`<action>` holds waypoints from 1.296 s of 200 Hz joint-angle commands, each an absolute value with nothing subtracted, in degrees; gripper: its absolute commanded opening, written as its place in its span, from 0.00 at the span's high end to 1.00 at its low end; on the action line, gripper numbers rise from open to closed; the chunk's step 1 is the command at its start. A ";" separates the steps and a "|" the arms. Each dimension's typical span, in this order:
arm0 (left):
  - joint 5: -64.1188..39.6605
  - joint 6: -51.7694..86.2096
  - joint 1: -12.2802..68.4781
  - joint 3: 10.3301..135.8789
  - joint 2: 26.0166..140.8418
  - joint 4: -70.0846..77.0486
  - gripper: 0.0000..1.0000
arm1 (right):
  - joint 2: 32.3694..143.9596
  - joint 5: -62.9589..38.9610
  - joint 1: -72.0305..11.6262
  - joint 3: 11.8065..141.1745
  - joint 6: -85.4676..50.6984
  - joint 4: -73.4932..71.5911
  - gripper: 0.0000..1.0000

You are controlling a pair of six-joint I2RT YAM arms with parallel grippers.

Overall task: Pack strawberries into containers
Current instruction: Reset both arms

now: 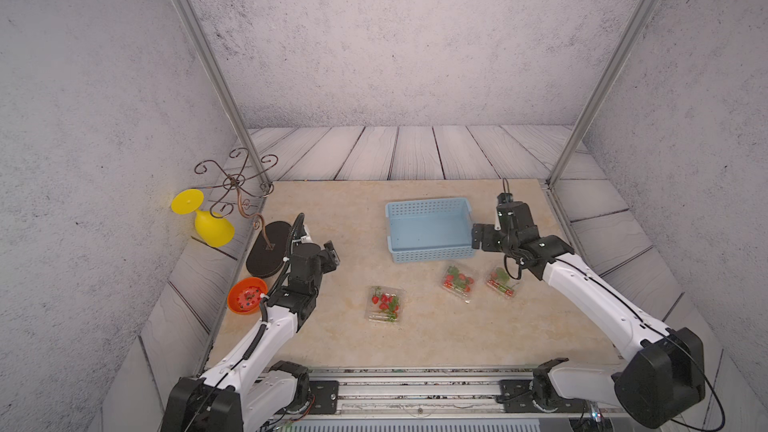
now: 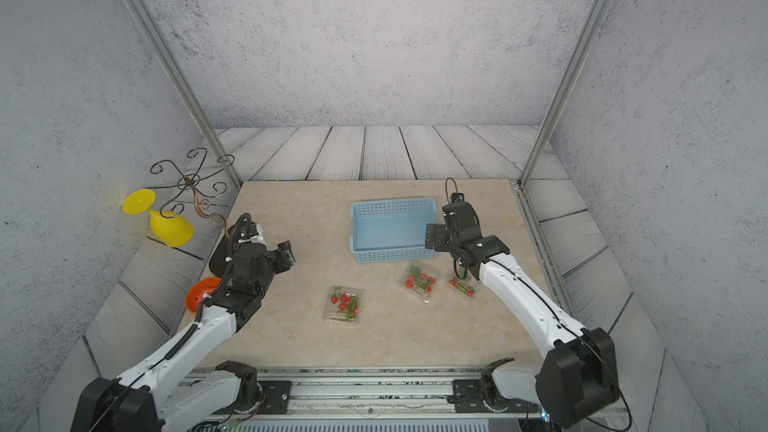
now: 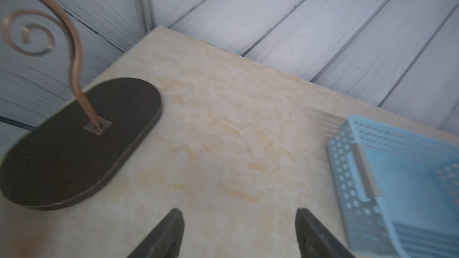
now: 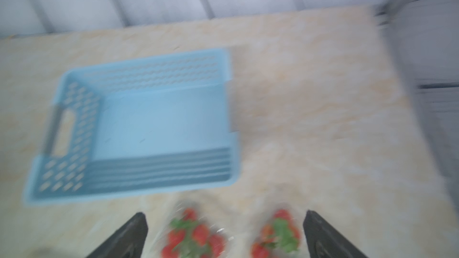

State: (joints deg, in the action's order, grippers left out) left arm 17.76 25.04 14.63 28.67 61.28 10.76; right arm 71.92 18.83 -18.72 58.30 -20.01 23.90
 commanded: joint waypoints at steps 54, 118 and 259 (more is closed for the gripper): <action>28.79 12.77 6.39 26.76 70.13 21.21 0.21 | 77.98 37.96 -1.57 30.62 -16.41 -18.54 0.01; 19.57 4.22 2.88 24.45 80.82 42.43 0.16 | 78.69 19.15 -0.44 27.91 -3.84 -28.49 0.01; 12.84 3.78 0.90 25.84 87.65 44.65 0.00 | 87.43 7.82 0.00 25.05 -5.37 -43.36 0.01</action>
State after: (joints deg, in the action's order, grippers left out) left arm 13.02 4.29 1.19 24.88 88.31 44.77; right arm 87.90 8.47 -0.19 23.92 -5.52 -43.48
